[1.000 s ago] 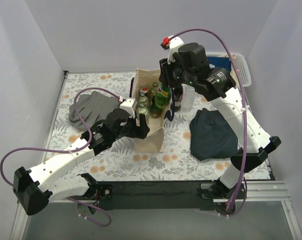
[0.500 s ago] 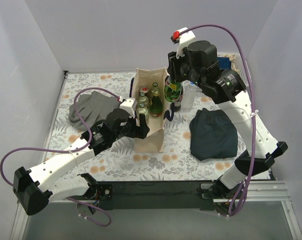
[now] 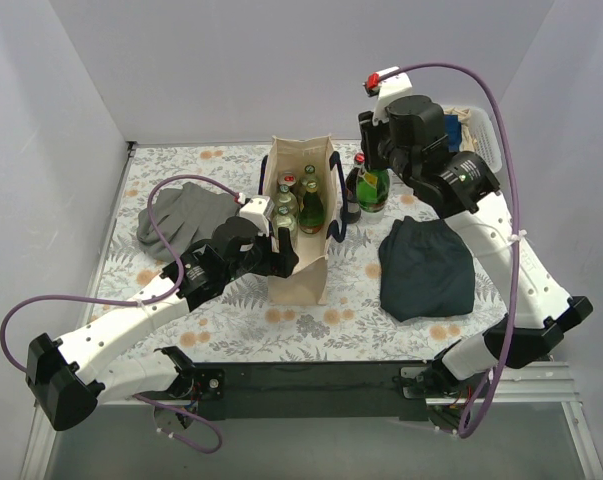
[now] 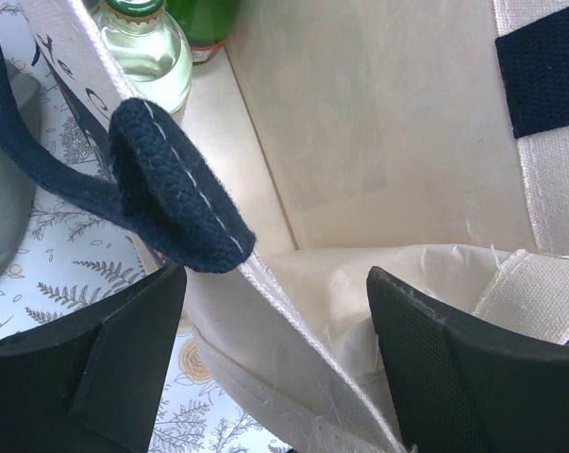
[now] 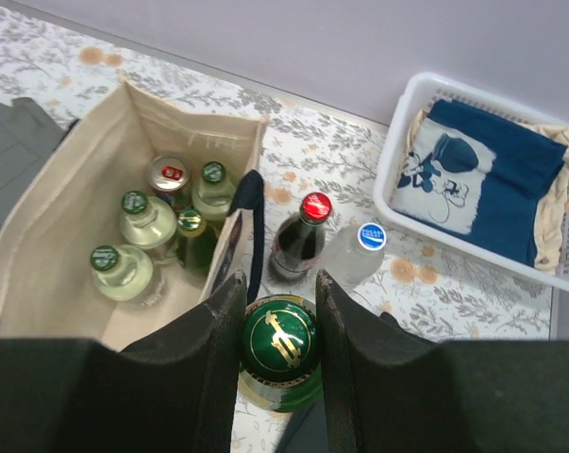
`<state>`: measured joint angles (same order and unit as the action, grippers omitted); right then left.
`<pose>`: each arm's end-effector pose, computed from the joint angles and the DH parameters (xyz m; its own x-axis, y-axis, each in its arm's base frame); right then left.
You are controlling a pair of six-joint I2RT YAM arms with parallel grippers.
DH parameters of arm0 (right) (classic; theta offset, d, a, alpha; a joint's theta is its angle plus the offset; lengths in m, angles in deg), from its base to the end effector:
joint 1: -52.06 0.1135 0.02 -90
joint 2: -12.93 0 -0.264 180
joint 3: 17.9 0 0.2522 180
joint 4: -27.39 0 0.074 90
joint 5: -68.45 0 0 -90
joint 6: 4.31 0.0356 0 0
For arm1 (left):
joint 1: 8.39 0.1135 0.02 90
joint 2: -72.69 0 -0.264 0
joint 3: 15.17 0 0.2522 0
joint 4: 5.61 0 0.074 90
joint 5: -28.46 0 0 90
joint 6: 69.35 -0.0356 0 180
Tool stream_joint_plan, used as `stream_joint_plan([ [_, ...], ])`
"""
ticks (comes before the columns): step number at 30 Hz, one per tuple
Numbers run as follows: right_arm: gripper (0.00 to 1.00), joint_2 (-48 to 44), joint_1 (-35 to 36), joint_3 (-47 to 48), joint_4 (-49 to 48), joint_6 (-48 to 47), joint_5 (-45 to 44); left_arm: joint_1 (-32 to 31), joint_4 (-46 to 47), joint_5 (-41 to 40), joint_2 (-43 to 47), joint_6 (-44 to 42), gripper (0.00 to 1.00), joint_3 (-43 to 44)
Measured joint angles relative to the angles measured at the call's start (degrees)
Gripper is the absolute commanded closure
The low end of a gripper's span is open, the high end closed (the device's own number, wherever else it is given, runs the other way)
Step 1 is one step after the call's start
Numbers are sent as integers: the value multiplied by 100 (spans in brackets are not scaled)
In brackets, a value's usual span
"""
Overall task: Take the beverage out of the canvas bag
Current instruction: Place the drink at the center of the board.
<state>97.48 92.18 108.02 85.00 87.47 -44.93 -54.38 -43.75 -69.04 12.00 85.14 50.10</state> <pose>0.2283 0.1739 0.5132 -0.2231 -0.1507 -0.9631 -0.2933 0.9526 -0.0811 0.1654 -0.1645 0.3034 -0.7408 -0.5211 -0.4240 -0.0721 0.6892 -0.7210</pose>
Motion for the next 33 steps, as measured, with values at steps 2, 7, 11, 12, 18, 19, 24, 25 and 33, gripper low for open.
stream_joint_plan([
  [2,99,-26,-175,-236,-98,35,15,0,2,0,-2,0,24,-2],
  [7,99,-85,-704,-968,-278,155,221,0,4,2,-44,0,24,4],
  [11,99,-111,-1040,-1554,-490,256,452,0,2,2,-81,0,24,28],
  [12,99,-114,-1095,-1670,-533,267,511,0,4,2,-83,0,24,31],
  [18,99,-160,-1237,-2273,-942,361,820,0,2,2,-83,2,24,31],
  [19,99,-173,-1239,-2409,-1045,393,879,0,2,2,-83,4,24,31],
  [24,99,-203,-1239,-2914,-1436,470,1084,0,2,2,-83,2,24,31],
  [25,99,-205,-1239,-3018,-1528,490,1130,0,2,2,-81,2,24,31],
  [33,99,-212,-1241,-3766,-2363,568,1307,0,2,0,-72,7,24,31],
])
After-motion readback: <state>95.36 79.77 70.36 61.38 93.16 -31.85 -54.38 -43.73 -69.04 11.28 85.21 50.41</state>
